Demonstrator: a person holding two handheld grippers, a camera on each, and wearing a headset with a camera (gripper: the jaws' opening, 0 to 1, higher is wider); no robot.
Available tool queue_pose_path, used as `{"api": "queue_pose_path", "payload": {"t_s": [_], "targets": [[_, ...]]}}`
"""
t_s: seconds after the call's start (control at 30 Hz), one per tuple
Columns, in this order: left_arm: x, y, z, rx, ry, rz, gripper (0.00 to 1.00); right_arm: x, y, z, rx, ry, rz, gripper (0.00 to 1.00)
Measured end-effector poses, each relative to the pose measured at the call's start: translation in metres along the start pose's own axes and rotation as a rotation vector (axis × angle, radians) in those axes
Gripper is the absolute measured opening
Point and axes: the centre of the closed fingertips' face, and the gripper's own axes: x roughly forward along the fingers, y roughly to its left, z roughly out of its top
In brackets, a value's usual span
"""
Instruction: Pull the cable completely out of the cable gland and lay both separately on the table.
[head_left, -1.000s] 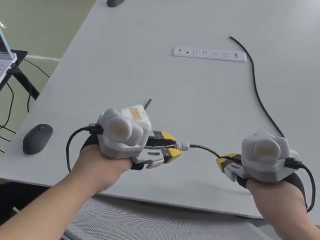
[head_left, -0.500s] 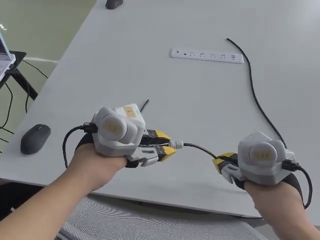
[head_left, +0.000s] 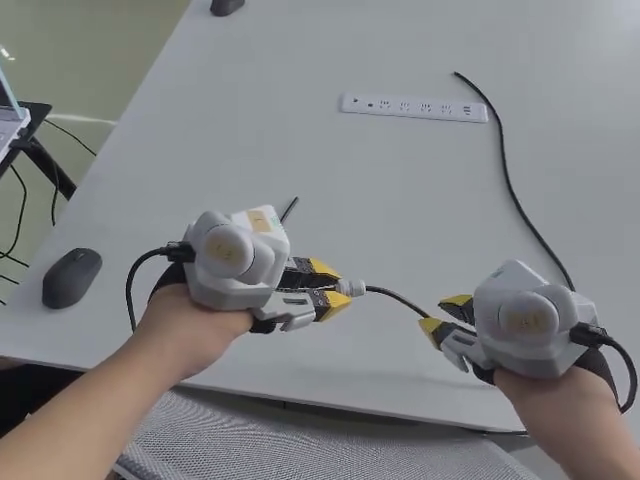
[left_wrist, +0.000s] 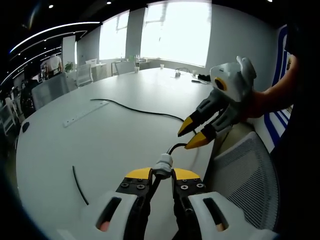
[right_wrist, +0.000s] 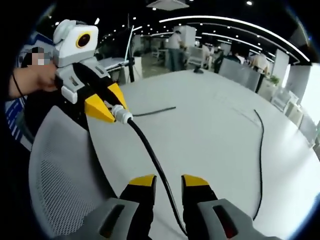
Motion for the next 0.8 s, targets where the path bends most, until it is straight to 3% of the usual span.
{"api": "queue_pose_path", "payload": {"t_s": [0.13,0.23,0.43,0.5,0.8], "targets": [[0.0,-0.001,0.0,0.0,-0.002,0.0,0.16,-0.005,0.011,0.024,-0.091,-0.042,0.022,0.18],[-0.001,-0.001,0.0,0.0,0.0,-0.002,0.16,-0.002,0.018,0.035,-0.153,-0.045,0.035,0.17],[-0.001,-0.003,0.001,0.008,0.0,-0.004,0.16,0.012,0.03,0.041,-0.285,-0.005,0.06,0.15],[-0.001,-0.004,0.002,0.008,-0.005,-0.006,0.16,0.014,0.033,0.044,-0.332,-0.015,0.062,0.11],[-0.001,-0.004,0.0,0.011,-0.002,-0.006,0.16,0.019,0.04,0.045,-0.389,-0.001,0.079,0.08]]}}
